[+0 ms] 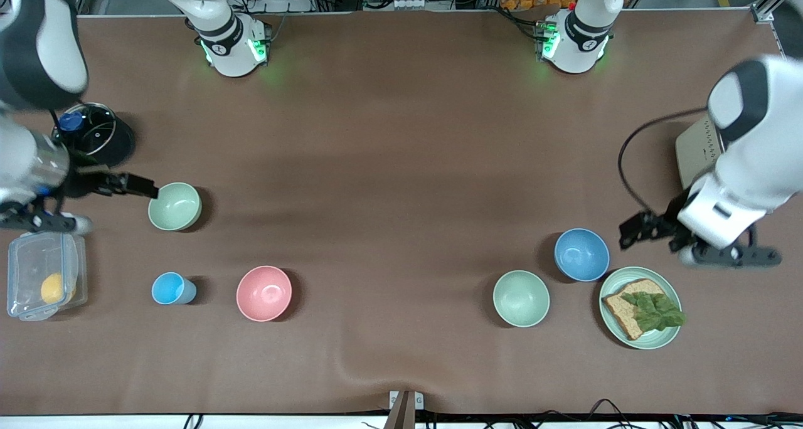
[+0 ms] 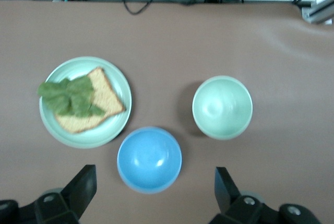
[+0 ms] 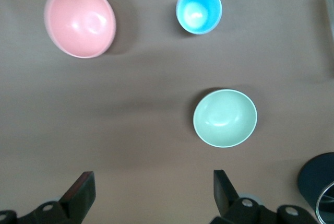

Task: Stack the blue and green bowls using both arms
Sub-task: 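Reach the right gripper to the green bowl while the left gripper reaches the blue bowl, then grasp the green bowl rim with the right gripper while the left grasps the blue bowl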

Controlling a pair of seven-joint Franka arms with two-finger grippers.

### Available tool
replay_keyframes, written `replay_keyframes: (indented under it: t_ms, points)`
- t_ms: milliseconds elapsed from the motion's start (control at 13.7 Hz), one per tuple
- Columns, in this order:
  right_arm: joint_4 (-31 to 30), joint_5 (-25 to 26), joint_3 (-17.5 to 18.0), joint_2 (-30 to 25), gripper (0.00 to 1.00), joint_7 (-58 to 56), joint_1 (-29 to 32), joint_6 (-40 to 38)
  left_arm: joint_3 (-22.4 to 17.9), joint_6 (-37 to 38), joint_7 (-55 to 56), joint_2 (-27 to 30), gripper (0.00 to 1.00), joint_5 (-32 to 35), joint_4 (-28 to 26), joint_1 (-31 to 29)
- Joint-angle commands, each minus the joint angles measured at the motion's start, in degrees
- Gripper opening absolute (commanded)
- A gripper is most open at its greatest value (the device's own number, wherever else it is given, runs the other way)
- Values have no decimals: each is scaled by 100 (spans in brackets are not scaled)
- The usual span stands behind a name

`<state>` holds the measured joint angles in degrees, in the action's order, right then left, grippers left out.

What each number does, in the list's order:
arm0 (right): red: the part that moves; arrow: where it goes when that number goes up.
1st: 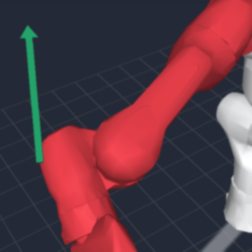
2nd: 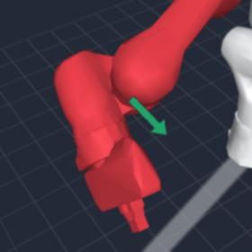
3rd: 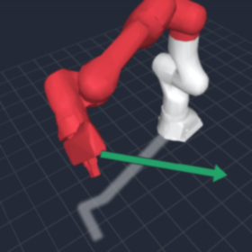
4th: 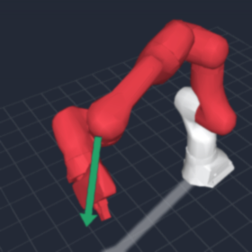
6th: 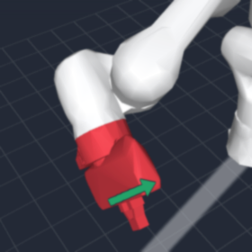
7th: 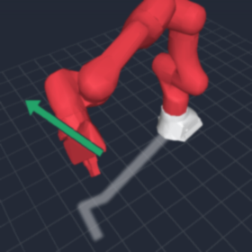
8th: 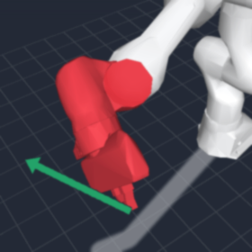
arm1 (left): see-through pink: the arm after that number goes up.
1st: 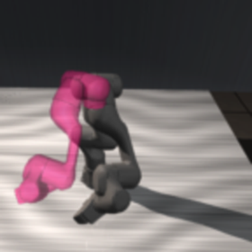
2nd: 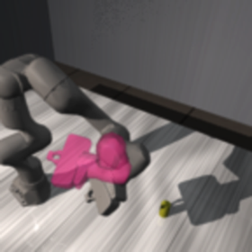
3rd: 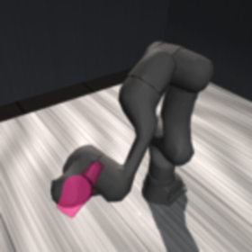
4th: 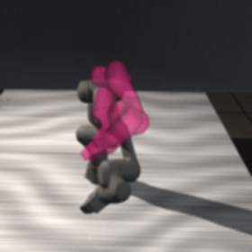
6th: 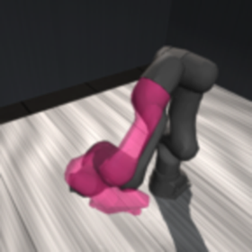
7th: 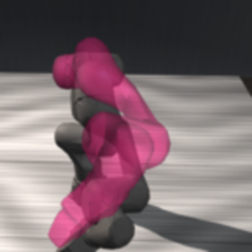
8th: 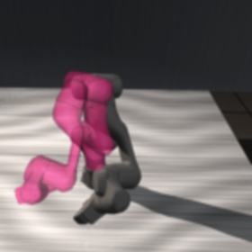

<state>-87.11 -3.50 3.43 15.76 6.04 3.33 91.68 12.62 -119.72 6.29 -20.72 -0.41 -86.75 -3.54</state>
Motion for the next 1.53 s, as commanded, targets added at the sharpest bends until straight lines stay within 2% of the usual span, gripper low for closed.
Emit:
replay_keyframes:
  t_ms: [0, 291, 655, 801, 947, 1238, 1456]
  points:
    - [-384, 51, 52, -2, 100, -7, 325, 25, 13, -462, -111, -677, 100, -47, 255, -6]
    - [-877, 297, 44, -46, 100, -217, 484, 385, 13, -1894, -128, -1574, 100, 322, 255, -111]
    - [-1300, 306, 52, -20, 100, -955, 984, 956, -207, -2494, -137, -1962, 100, 357, 264, -147]
    - [-1605, 315, 52, 24, 100, -991, 994, 1411, -198, -2469, -93, -1901, 100, 690, 195, -147]
    - [-2115, 306, 52, -20, 100, -1436, 1002, 2035, -198, -2206, -58, -1709, 100, 806, -199, -121]
    - [-2477, 306, 52, 103, 100, -1764, 1248, 2512, -172, -1451, -23, -1348, 100, 806, -912, -112]
    - [-2934, 297, 61, 112, 98, -1956, 1362, 3152, -128, -660, -14, -1172, 100, 806, -1045, -121]
